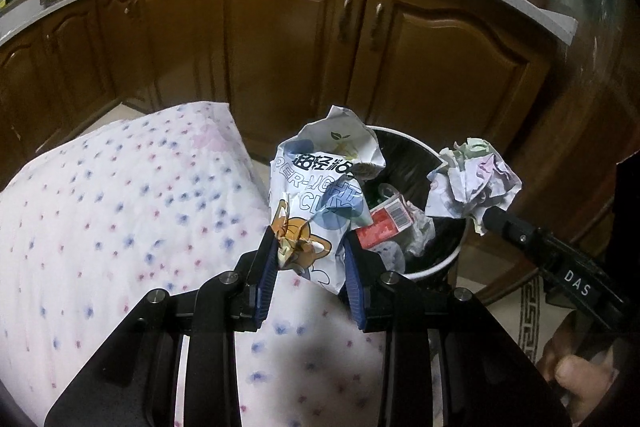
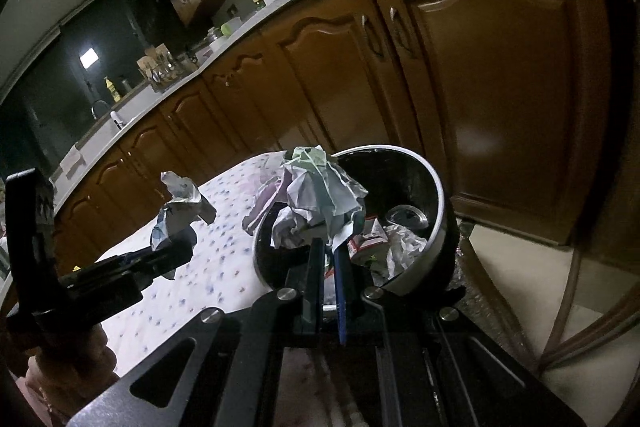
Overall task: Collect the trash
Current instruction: 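Carry the snack wrapper and foil paper over the bin and release both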
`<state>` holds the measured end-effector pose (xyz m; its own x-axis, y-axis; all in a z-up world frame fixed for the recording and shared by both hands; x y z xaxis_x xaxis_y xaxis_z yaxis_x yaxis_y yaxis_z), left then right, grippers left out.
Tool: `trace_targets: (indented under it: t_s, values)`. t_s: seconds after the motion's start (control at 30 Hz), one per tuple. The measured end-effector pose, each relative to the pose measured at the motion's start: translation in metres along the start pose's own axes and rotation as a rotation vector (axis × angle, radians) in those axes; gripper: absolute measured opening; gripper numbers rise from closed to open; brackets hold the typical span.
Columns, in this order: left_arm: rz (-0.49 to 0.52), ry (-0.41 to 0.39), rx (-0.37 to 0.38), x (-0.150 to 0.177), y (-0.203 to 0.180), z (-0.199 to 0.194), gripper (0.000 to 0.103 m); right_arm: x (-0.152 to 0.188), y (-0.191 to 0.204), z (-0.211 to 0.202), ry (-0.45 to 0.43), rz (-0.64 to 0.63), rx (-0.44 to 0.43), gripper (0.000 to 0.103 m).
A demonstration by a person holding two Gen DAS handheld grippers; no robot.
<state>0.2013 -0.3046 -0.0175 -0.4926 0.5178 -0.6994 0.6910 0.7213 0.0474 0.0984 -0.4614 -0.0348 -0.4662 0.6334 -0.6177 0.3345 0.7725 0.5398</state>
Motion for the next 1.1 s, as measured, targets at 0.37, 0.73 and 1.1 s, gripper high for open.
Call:
trace_targets:
  t_s: [0.37, 0.73, 1.1]
  values:
    - [0.044, 0.011, 0.017, -0.021, -0.013, 0.014, 0.029, -0.012, -0.004, 0.006, 0.018, -0.001, 0.037, 0.005]
    - [0.084, 0.055, 0.018, -0.031, -0.024, 0.036, 0.030, -0.021, -0.003, 0.023, 0.067, -0.014, 0.076, 0.005]
    - [0.095, 0.080, 0.033, -0.035, -0.029, 0.049, 0.032, -0.027, -0.005, 0.033, 0.096, -0.013, 0.092, 0.007]
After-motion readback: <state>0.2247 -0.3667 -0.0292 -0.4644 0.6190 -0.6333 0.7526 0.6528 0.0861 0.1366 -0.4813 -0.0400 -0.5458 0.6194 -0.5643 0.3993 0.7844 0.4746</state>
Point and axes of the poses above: each gripper's, at about its wrist camera, not at the fingertips, and z roughly the way its jaws point, y to its left, x to its underside, the point moved 2 cm from there along z, roughly the way its jaws point, and after that the axes turned 14 degrees about z, right-handed, at the moved point
